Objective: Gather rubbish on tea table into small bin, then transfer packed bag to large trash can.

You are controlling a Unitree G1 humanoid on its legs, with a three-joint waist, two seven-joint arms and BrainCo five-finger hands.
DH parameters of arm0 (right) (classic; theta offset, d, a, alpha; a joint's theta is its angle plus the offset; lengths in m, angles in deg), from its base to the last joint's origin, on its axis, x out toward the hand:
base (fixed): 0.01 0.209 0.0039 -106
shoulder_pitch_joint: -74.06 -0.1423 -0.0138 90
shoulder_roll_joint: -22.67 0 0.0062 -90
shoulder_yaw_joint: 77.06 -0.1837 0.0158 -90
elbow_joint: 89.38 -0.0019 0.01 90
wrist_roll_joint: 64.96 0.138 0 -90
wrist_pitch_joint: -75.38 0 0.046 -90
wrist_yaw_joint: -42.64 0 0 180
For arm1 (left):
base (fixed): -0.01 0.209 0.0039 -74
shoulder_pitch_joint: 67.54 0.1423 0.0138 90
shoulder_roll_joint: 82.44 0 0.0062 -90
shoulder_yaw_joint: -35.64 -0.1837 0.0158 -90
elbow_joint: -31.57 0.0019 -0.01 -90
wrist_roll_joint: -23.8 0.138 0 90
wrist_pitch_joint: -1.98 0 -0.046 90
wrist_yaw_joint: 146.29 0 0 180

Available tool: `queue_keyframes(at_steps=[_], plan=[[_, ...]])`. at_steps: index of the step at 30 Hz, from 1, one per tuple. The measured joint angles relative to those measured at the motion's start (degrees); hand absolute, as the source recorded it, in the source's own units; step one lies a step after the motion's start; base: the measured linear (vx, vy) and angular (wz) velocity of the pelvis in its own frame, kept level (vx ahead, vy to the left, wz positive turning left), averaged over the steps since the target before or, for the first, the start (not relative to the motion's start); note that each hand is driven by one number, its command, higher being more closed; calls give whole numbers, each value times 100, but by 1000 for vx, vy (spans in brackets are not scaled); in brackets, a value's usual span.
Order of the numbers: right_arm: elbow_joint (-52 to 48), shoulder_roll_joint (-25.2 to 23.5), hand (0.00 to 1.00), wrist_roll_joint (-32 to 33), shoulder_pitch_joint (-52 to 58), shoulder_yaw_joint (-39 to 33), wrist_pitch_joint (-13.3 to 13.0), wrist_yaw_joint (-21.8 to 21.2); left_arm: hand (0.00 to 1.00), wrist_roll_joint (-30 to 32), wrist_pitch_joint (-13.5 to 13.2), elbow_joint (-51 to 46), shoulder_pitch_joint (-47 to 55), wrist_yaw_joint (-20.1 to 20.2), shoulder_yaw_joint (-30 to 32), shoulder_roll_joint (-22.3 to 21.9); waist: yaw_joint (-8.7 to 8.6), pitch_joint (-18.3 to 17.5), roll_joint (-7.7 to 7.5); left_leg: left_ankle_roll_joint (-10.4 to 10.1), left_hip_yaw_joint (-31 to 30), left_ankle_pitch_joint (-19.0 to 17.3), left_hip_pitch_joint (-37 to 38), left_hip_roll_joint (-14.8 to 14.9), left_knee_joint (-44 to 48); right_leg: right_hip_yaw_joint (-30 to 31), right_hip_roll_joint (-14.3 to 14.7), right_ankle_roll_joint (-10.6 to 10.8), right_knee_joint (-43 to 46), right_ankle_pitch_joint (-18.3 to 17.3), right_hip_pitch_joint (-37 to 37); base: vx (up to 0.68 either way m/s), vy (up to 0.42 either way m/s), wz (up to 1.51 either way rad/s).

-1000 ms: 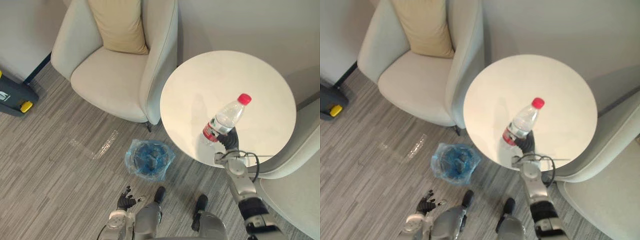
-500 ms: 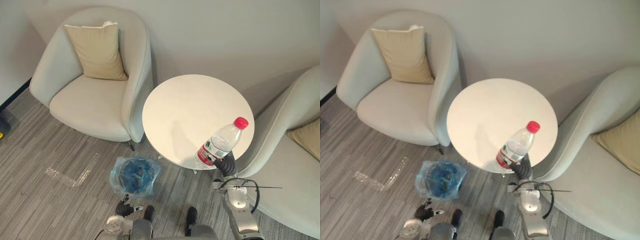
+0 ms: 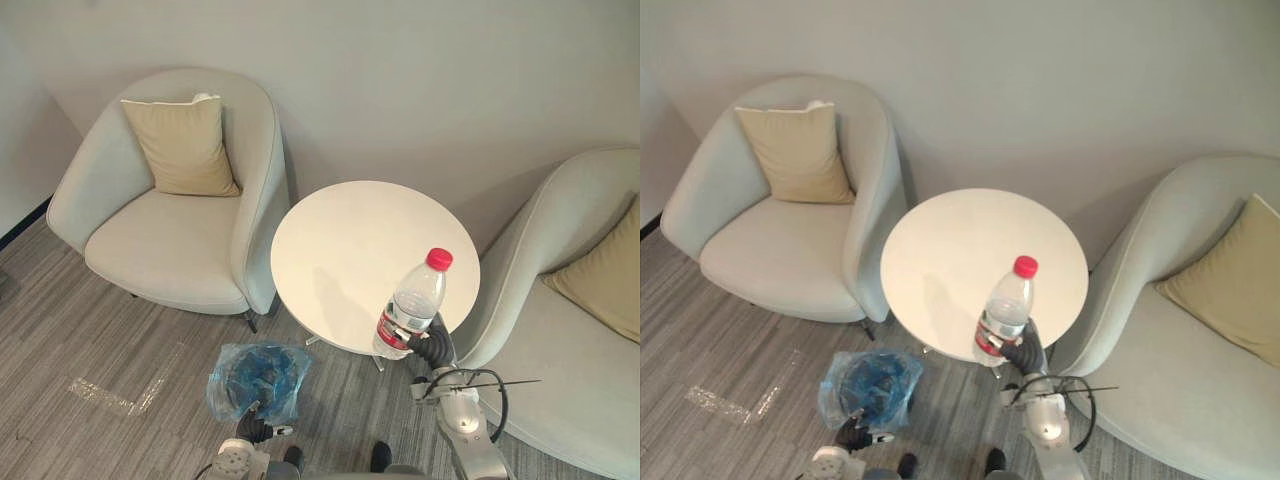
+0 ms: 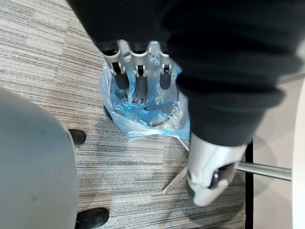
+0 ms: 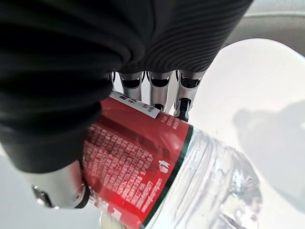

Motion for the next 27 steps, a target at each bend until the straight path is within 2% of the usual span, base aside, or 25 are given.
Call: queue_keyframes(at_steps=[3,6,7,8,9,10,11,13,14,15,16,17,19,20,22,24,25,26,27], plan=[[36,24,100,-57,15,103,-4,10,0,1,-14,57,-7,0,-13,-2,-2,-2,0,-2,-223,-2,-20,-73,103,-208,-26,20,-19,-30,161,-28,-4,37],[59,186,100,-210,-20,103,-33,132,0,2,-29,26,-61,-2,-120,-20,17,49,68,-7,-646,9,-458,-220,458,-759,-111,36,42,-113,145,-72,-4,94],[166,243,100,-228,-98,101,-33,185,0,1,-27,-69,-55,-12,-147,-27,47,87,122,11,-527,63,-605,-231,512,-966,-160,30,147,-163,128,-95,13,97],[332,293,100,-242,-191,82,-18,231,0,-1,-26,-115,-57,-13,-173,-34,54,109,145,249,-105,-41,-640,-101,494,-1140,-220,13,265,-212,125,-120,11,88],[392,351,100,-268,-245,83,24,259,0,8,-25,-150,-57,-15,-214,-42,52,117,155,370,383,-65,-661,22,463,-1292,-271,13,321,-229,132,-98,10,82],[434,404,100,-335,-356,96,26,309,0,83,-21,-177,-56,-12,-230,-42,47,121,123,406,976,-75,-686,208,356,-1467,-405,6,323,-225,119,-75,50,71],[484,422,100,-376,-534,94,26,361,0,133,-15,-180,-59,-13,-239,-56,22,130,157,369,1397,-102,-787,370,633,-1604,-527,-6,400,-217,37,-21,142,60],[557,523,100,-411,-789,87,48,402,0,303,-18,-215,-54,-39,-238,-120,9,121,246,378,1752,-109,-858,668,1057,-1665,-676,13,651,-236,-109,12,192,29],[576,544,100,-419,-901,58,73,451,0,405,-18,-213,-41,-65,-247,-136,-60,121,250,295,1921,-88,-767,806,1050,-1680,-770,109,794,-280,-147,0,200,33],[576,556,100,-421,-953,41,74,485,0,459,-11,-205,-32,-97,-342,-146,-153,111,275,-125,1927,-48,-726,764,843,-1734,-836,234,827,-266,-139,-13,198,37],[594,520,100,-420,-972,41,88,499,0,501,-12,-209,-51,-112,-405,-97,-158,105,213,-146,1923,26,-691,633,673,-1733,-925,289,798,-222,-138,-20,202,36],[598,402,100,-420,-939,34,92,498,0,553,-25,-220,-63,-133,-526,-14,-181,95,43,-113,1881,184,-555,427,346,-1728,-1054,397,691,-134,-145,10,184,30],[705,199,100,-420,-889,69,85,450,0,733,-28,-200,-142,-139,-680,54,-176,88,-75,-25,1761,364,-505,152,92,-1729,-1219,416,661,-70,-127,13,178,35],[857,91,100,-419,-884,75,105,442,0,812,-46,-202,-158,-141,-760,93,-164,104,-93,19,1708,355,-517,32,111,-1717,-1340,429,730,-63,-117,3,167,38],[1027,11,100,-430,-882,90,184,418,0,813,-69,-221,-172,-141,-800,62,-161,180,-30,149,1625,232,-555,-77,268,-1669,-1516,431,1026,-74,-139,-5,150,33],[1160,-24,100,-433,-933,150,230,417,0,756,-153,-226,-226,-169,-747,70,-125,338,-12,173,1614,-51,-694,-110,661,-1410,-1636,210,1509,-207,-300,-56,129,12],[1296,-23,100,-440,-995,290,290,416,0,692,-171,-234,-226,-187,-660,93,-122,369,-19,198,1603,-186,-800,-96,890,-965,-1609,-69,1848,-334,-507,-57,82,1],[1384,-52,100,-478,-1000,380,294,412,0,661,-158,-253,-240,-249,-669,116,-131,399,-23,221,1503,-204,-809,-52,953,-344,-1377,-270,2131,-680,-706,-21,12,14],[1411,-97,100,-481,-984,406,295,400,0,658,-137,-258,-256,-268,-669,165,-159,434,-35,219,1430,-191,-810,-9,943,-3,-1089,-150,2164,-863,-725,1,-92,28]])
